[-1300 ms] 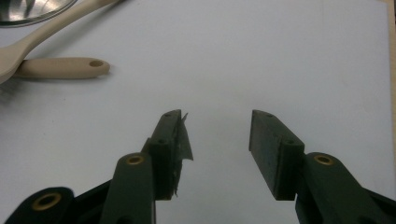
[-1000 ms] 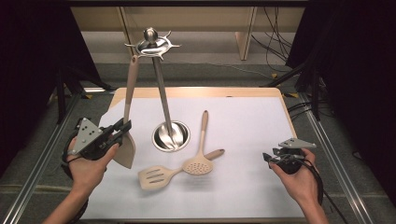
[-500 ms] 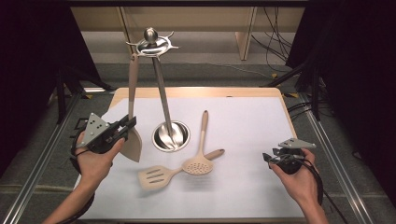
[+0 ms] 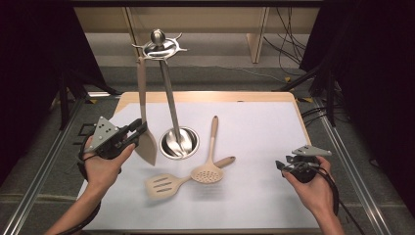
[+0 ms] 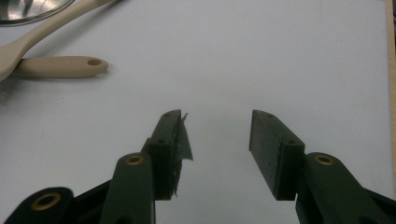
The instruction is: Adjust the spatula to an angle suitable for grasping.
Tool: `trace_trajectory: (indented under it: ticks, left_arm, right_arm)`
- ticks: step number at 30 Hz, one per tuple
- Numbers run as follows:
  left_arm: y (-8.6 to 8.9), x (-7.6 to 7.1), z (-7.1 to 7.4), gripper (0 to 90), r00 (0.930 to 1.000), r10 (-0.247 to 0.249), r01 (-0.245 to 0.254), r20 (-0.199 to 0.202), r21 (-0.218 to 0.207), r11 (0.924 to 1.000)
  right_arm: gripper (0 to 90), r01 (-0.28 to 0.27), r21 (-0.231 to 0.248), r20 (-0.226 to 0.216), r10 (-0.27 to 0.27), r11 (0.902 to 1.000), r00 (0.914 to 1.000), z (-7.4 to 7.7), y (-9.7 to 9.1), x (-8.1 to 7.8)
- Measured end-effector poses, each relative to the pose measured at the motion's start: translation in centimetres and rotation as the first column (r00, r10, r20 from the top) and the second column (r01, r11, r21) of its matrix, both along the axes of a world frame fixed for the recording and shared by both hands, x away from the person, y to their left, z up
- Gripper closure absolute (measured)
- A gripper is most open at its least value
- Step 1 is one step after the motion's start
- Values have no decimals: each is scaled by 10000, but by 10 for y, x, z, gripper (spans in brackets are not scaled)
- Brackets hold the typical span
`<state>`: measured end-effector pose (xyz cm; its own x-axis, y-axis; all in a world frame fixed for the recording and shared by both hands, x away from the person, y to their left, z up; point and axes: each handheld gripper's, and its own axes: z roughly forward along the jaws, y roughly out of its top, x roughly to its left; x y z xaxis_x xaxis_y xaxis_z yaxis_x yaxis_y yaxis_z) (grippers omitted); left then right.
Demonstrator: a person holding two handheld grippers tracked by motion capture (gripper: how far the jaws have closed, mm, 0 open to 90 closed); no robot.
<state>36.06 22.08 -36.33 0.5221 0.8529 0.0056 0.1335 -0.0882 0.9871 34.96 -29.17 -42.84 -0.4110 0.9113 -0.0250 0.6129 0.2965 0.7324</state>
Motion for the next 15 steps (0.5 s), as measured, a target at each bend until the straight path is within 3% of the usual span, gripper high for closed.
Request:
trace_trajectory:
  ticks: [3, 4, 5, 8, 13, 14, 15]
  left_arm:
    - [1, -3, 4, 685, 10000, -83, 83, 52, -95, 9999]
    - [1, -4, 6, 692, 9999, -89, 90, 65, -120, 9999]
    - [1, -4, 8, 714, 9999, -119, 121, 112, -150, 9998]
    - [1, -5, 17, 803, 9996, -109, 116, 260, -278, 9995]
    - [-2, -6, 40, 889, 9966, 17, 43, 826, -724, 9974]
    - [-2, -5, 46, 891, 9938, 30, 36, 1112, -586, 9983]
    - [-3, -5, 50, 892, 9938, -14, 86, 1116, -639, 9979]
  right_arm:
    - [550, -182, -159, 73, 183, 9997, 9998, 0, -1, 1]
    - [551, -31, 50, -119, 32, 10000, 9999, 0, 1, -1]
    - [551, 169, 144, -326, -164, 9998, 9993, 0, 2, -2]
    - [551, 257, 285, -281, -249, 9993, 9993, 0, 3, -1]
    - [551, -47, 151, -41, 47, 9999, 10000, -1, 2, 1]
    - [551, -51, 145, -41, 52, 9999, 10000, -1, 2, 1]
    - [551, -52, 107, -69, 52, 9999, 10000, 0, 2, 1]
